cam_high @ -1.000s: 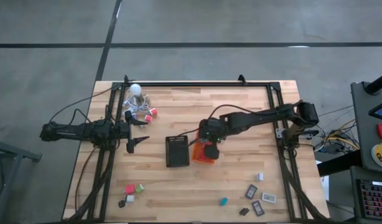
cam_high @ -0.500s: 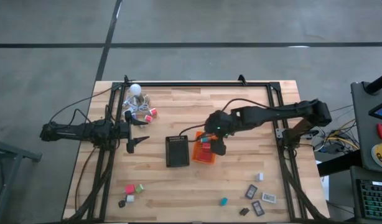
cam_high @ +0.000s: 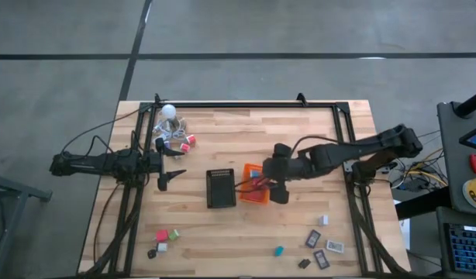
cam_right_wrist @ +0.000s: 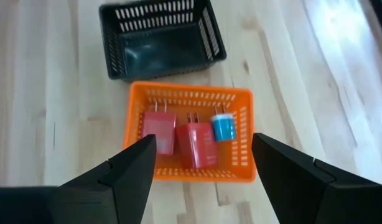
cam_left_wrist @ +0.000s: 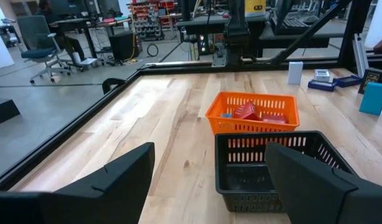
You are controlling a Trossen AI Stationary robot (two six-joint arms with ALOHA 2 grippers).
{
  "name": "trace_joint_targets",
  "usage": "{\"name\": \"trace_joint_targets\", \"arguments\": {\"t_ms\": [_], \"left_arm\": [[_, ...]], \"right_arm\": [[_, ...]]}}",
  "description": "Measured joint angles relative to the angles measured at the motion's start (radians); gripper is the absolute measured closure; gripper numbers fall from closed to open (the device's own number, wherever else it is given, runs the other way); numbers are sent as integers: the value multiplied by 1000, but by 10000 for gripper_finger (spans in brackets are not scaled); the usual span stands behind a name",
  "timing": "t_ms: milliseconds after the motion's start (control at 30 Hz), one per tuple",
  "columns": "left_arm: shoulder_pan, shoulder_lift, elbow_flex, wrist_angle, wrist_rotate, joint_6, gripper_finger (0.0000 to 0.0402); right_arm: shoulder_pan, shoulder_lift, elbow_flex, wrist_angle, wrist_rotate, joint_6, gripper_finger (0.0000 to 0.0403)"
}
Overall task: Pick & Place Office items
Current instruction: Put the top green charger adapter into the orange bin
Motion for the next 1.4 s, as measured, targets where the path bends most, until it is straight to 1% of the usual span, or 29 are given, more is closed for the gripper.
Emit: {"name": "trace_joint_targets", "arguments": {"t_ms": [233,467,600,733,867,1000,1100,1167,1267,1400], "left_arm": [[0,0,0,0,0,0,92],[0,0,-1,0,0,0,92],[0,0,-1,-1,0,0,92],[0,0,-1,-1,0,0,92],[0,0,-1,-1,0,0,92],[0,0,-1,-1,1,0,92],[0,1,-1,0,0,0,92],[0,0,-1,1,0,0,92],[0,1,-1,4,0,0,92],[0,2,-2,7,0,0,92]], "right_arm": [[23,7,-31,157,18,-80,131],[23,3,-127,389,7,-204,120],[23,3,-183,478,-2,-214,115],[22,-27,-248,589,-14,-240,116],[10,-83,-343,689,-19,-283,116],[-21,-157,-463,860,-50,-299,111],[-42,-196,-564,988,-90,-343,106],[-59,-218,-624,1063,-96,-378,101],[-96,-252,-706,1155,-95,-410,94],[-159,-297,-798,1278,-96,-399,90]]}}
